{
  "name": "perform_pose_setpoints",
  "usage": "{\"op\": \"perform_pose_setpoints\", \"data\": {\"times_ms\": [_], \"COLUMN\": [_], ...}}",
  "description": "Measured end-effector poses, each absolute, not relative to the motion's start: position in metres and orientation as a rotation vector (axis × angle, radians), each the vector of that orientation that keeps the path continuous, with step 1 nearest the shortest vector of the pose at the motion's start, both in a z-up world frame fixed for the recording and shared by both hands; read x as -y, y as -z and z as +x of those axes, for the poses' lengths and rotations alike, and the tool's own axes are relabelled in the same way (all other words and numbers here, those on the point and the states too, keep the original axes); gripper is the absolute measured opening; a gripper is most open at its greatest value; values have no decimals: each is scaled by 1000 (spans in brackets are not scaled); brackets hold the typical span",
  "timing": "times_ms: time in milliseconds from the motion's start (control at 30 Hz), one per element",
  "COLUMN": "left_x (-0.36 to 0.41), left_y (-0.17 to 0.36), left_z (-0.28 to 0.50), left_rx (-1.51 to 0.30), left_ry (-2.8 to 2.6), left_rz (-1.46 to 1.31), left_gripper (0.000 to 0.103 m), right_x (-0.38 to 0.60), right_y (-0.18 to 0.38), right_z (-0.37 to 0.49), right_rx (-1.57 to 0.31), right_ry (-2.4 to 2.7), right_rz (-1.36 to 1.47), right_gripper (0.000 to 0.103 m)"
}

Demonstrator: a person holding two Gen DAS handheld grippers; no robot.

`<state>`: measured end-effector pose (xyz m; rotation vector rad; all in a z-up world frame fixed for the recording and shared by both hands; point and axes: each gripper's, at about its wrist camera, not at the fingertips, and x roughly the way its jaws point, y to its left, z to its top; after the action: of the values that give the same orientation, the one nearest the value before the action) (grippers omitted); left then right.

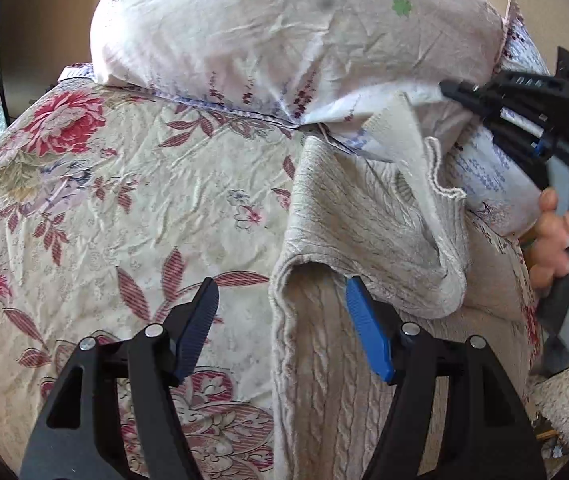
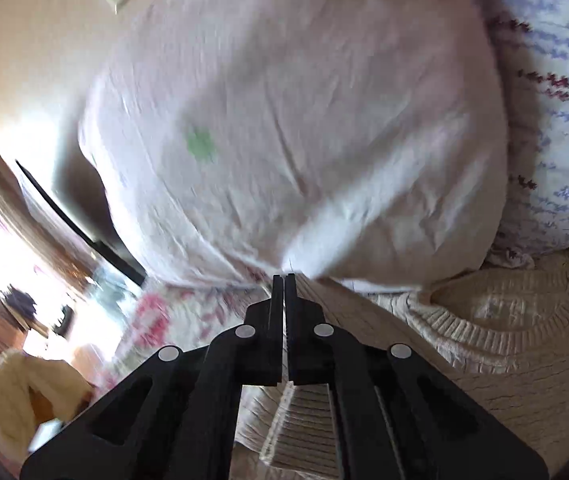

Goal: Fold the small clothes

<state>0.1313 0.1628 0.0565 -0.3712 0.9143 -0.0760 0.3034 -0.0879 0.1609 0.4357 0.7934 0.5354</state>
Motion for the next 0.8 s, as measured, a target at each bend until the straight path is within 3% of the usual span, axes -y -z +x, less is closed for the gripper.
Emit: {"op": "perform_pose_setpoints", "data": {"times_ms": [133,300,367,400,433,533,667,800], "left_x": [-141,-133,-136,-139,-144,-162,-181,-175], "left_y": [-47,-43,-48,-50,-54,-59,-60,-66], "left_z": [141,149,154,158,160,169,200,238], "left_rx": [-962,-975,-966,-958,-944,-913,-941,-968], "left_ry": [122,133,148,154,144,116,162,199], "left_rz": [-335,-370,-411,-430,-450,-525,-649,-658], "left_gripper": [69,69,70,72,73,74,59,54], "right_x": [151,125,114,108,103,69,49,53], "right_y": [-197,-163,-140,-127,-119,-103,-89,-87], "right_z": [296,293,277,268,259,228,212,206], "right_rx": [-669,-882,-942,-988,-1007,-988,-968,-919], "right_ry": [-474,-495,-510,-527,-542,-631,-648,-616], "right_rz": [553,337,252,212,178,-4,-167,-262], "right_gripper": [1,6,24,48,58,58,57,57]}}
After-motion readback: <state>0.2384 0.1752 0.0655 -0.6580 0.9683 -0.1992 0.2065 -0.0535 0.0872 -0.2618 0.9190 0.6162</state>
